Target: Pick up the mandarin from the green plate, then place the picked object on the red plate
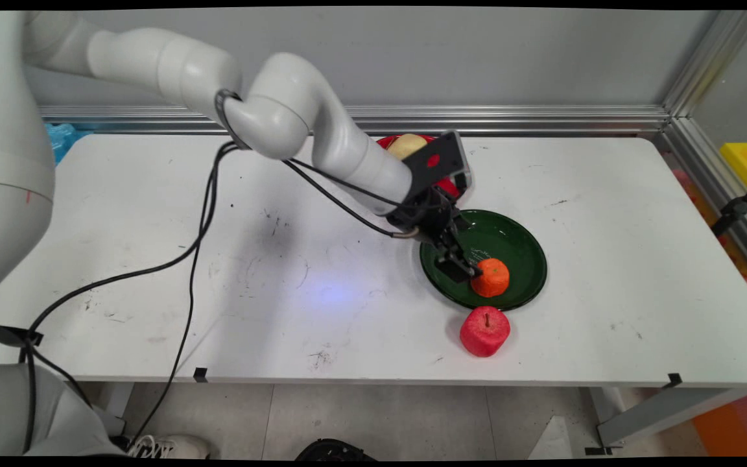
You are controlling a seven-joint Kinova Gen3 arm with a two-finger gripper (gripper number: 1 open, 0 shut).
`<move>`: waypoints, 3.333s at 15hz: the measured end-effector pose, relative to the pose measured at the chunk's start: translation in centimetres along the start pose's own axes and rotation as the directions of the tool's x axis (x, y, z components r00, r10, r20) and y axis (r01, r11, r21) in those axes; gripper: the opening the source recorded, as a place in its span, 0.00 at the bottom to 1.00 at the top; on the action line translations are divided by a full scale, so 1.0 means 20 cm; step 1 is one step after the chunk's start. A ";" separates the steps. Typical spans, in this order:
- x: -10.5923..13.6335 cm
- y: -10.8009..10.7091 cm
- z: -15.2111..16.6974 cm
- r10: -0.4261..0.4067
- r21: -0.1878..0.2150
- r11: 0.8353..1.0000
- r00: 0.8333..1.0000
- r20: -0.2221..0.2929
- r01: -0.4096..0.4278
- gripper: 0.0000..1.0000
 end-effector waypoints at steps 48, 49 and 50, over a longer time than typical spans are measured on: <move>-0.16 -0.64 -0.12 -0.017 0.122 0.992 1.000 -0.020 0.019 0.00; -0.18 -0.67 -0.10 -0.016 0.129 0.992 1.000 -0.020 0.018 0.00; -0.20 -0.69 -0.09 -0.016 0.134 0.991 1.000 -0.020 0.018 0.00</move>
